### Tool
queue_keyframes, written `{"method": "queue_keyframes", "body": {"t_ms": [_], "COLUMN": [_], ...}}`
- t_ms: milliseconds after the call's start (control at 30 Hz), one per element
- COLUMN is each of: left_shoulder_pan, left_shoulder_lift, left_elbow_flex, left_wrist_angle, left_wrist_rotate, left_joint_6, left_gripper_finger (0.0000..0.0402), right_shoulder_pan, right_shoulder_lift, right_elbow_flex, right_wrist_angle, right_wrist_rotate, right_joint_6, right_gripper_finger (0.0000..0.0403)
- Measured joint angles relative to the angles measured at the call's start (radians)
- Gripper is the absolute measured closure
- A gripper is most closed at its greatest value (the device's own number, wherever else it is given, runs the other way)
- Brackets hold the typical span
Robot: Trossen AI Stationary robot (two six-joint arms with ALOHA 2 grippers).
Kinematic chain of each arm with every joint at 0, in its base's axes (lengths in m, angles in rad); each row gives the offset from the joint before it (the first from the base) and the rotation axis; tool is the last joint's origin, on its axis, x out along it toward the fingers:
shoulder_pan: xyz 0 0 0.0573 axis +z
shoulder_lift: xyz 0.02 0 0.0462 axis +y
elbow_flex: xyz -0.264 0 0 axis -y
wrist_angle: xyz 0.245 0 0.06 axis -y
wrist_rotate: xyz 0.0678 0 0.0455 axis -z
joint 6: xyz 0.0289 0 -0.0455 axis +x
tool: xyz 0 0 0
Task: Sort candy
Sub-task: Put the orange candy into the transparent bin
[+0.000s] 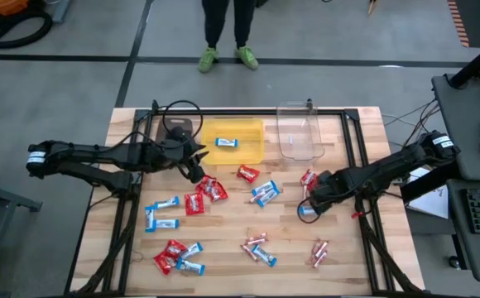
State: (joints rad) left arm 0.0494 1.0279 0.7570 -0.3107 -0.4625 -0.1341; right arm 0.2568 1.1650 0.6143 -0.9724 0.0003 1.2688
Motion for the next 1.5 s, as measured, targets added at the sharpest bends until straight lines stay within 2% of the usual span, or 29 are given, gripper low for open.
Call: {"method": "queue_keyframes", "body": {"t_ms": [200,333,467,733,900,1067,1300,1500], "left_shoulder_pan": [0.000,0.000,0.000,0.000,0.000,-0.002,-0.035,-0.136], "left_shoulder_lift": [0.000,0.000,0.000,0.000,0.000,0.000,0.000,0.000], "left_elbow_flex": [0.000,0.000,0.000,0.000,0.000,0.000,0.000,0.000], "left_wrist_angle": [0.001,0.001,0.004,0.005,0.004,0.017,0.026,-0.005], "left_wrist_rotate": [0.000,0.000,0.000,0.000,0.001,0.002,0.060,0.095], "left_joint_6": [0.002,0.002,0.002,0.002,-0.001,-0.014,-0.089,-0.184], "left_gripper_finger": [0.0316,0.0316,0.0316,0.0316,0.0316,0.0316,0.0316,0.0315], "right_shoulder_pan": [-0.019,-0.054,-0.096,-0.153,-0.166,-0.166,-0.165,-0.163], "right_shoulder_lift": [0.063,0.165,0.283,0.456,0.475,0.451,0.348,0.192], "right_elbow_flex": [0.042,0.052,0.055,0.128,0.147,0.146,0.169,0.234], "right_wrist_angle": [-0.043,-0.107,-0.092,-0.093,-0.095,-0.093,-0.213,-0.295], "right_wrist_rotate": [0.027,0.026,0.022,-0.048,-0.090,-0.094,-0.072,-0.082], "right_joint_6": [-0.544,-0.730,-0.849,-0.989,-0.999,-0.980,-0.907,-0.844], "right_gripper_finger": [0.0200,0.0200,0.0200,0.0209,0.0276,0.0371,0.0372,0.0372]}}
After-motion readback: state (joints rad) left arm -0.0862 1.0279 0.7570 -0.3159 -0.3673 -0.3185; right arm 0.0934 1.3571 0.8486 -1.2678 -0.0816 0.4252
